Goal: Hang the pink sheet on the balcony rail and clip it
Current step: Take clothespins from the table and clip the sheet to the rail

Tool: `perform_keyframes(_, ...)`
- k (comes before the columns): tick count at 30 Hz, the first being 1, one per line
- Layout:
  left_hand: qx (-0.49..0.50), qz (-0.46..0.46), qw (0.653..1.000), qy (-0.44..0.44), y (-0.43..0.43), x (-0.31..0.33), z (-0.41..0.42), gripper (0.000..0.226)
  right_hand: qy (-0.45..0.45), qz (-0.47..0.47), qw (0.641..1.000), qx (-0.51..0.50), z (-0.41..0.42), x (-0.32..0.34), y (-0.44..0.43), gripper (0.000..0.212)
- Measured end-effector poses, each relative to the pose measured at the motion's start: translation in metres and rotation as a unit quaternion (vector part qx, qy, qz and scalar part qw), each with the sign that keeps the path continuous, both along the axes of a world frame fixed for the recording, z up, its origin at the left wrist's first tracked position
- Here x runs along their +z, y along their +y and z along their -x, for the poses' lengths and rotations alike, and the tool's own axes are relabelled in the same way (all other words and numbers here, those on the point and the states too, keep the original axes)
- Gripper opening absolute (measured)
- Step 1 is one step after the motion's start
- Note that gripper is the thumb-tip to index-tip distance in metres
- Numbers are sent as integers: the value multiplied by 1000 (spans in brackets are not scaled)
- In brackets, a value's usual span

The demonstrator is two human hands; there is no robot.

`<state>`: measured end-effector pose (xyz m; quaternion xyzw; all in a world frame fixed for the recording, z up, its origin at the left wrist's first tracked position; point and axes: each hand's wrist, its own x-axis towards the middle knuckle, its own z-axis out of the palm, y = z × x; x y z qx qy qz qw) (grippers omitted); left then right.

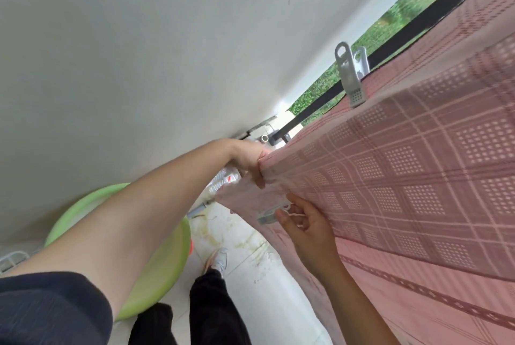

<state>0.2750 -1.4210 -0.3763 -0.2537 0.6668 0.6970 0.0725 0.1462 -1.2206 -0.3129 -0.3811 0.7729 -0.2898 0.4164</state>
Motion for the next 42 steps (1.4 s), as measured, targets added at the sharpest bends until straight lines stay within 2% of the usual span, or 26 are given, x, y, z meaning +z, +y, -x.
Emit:
perform_keyframes(3, 42, -116, 991, 51, 8, -12, -5, 39, -6, -4, 1000, -3, 0, 0, 5, 35)
perform_keyframes(6, 96, -157, 980, 79, 14, -25, -12, 31, -6, -11, 1000, 5, -1, 0, 8, 37)
perform_keyframes(8, 114, -149, 979, 74, 13, -27, -15, 28, -9, -15, 1000, 12, -2, 0, 9, 38)
perform_keyframes(12, 102, -40, 994, 28, 1, -13, -13, 27, -3, -16, 999, 29, -2, 5, 7, 38)
perform_keyframes(17, 59, 59, 996, -15, -10, 8, -7, 28, 47, 16, 996, 76, -15, 30, -6, 33)
perform_keyframes(21, 114, -8, 993, 20, -3, -3, -15, 29, 84, 110, 981, 136, -35, 71, -33, 32)
perform_keyframes(24, 158, -67, 984, 56, 8, -13, -25, 21, 92, 141, 974, 151, -48, 98, -60, 32)
perform_keyframes(26, 168, -119, 975, 89, 14, -15, -31, 15, 102, 129, 973, 165, -55, 109, -81, 33)
perform_keyframes(28, 165, -176, 961, 132, 19, -16, -36, 35, 141, 98, 964, 203, -65, 115, -102, 35)
perform_keyframes(30, 185, -203, 949, 155, 26, -20, -36, 42, 219, 82, 942, 241, -77, 117, -122, 35)
perform_keyframes(32, 248, -215, 934, 140, 38, -27, -31, 45, 292, 83, 916, 262, -89, 119, -139, 36)
perform_keyframes(34, 333, -238, 903, 128, 48, -33, -23, 31, 321, 73, 904, 272, -99, 121, -156, 35)
perform_keyframes(37, 403, -219, 880, 124, 55, -35, -18, 8, 351, 40, 891, 286, -104, 124, -180, 25)
perform_keyframes(42, 452, -144, 872, 122, 52, -33, -23, 11, 382, -68, 867, 312, -101, 115, -212, 22)
